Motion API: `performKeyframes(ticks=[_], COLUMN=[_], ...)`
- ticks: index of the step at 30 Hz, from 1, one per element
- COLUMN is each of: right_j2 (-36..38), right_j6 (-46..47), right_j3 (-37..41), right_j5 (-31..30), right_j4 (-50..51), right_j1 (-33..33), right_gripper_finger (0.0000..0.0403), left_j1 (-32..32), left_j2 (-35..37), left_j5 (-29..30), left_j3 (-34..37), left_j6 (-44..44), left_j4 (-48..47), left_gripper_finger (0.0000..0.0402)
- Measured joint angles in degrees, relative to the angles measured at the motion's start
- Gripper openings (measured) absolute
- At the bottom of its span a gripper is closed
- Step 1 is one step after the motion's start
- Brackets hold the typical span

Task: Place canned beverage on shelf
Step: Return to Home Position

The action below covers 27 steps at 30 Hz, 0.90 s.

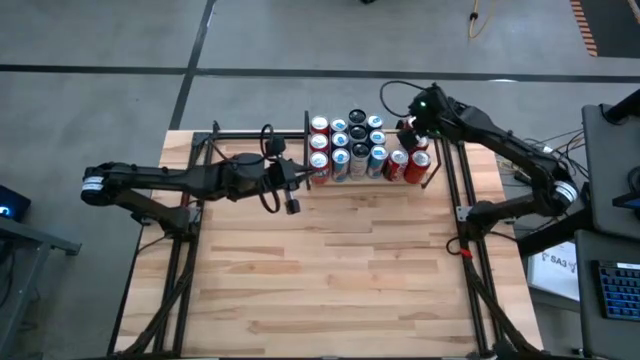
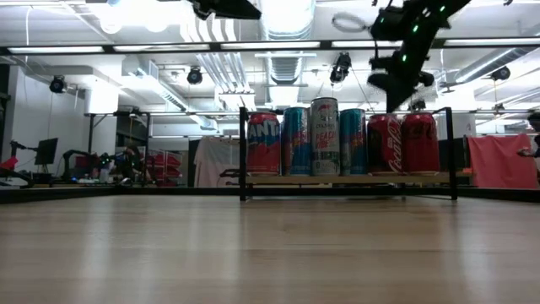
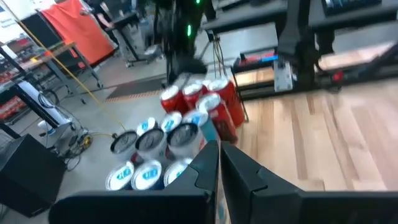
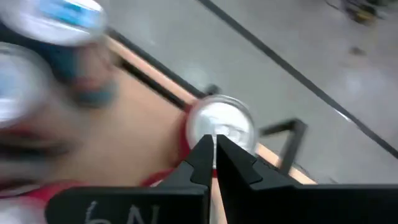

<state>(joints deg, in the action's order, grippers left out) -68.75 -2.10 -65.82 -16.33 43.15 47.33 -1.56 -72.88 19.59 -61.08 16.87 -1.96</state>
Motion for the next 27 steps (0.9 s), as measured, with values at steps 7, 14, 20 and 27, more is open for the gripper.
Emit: performKeyframes(ticks=[7, 14, 20, 27], right_j2=[14.75, 32.32, 43.34, 49.37], right_j6=[1.08, 2.99, 5.53, 5.52], right_j3=[7.88, 20.85, 32.43, 40.23], right_j5=[26.38, 27.24, 26.73, 24.69], right_j4=[-12.30, -22.49, -34.91, -39.64], right_j1=[-7.27, -22.48, -31.98, -33.59], right_gripper_finger=[0.0009, 0.0009, 0.0009, 0.0009], left_j1=[0.69, 1.25, 1.27, 1.27], left_j2=[9.56, 28.65, 43.47, 54.76], left_j5=[-9.75, -10.95, -10.99, -10.99], left_j3=[8.86, 21.84, 31.98, 39.07], left_j6=[-2.64, -7.33, -9.08, -9.96], left_j4=[-1.98, -5.51, 1.06, 3.46], left_gripper_finger=[0.0000, 0.0000, 0.0000, 0.0000])
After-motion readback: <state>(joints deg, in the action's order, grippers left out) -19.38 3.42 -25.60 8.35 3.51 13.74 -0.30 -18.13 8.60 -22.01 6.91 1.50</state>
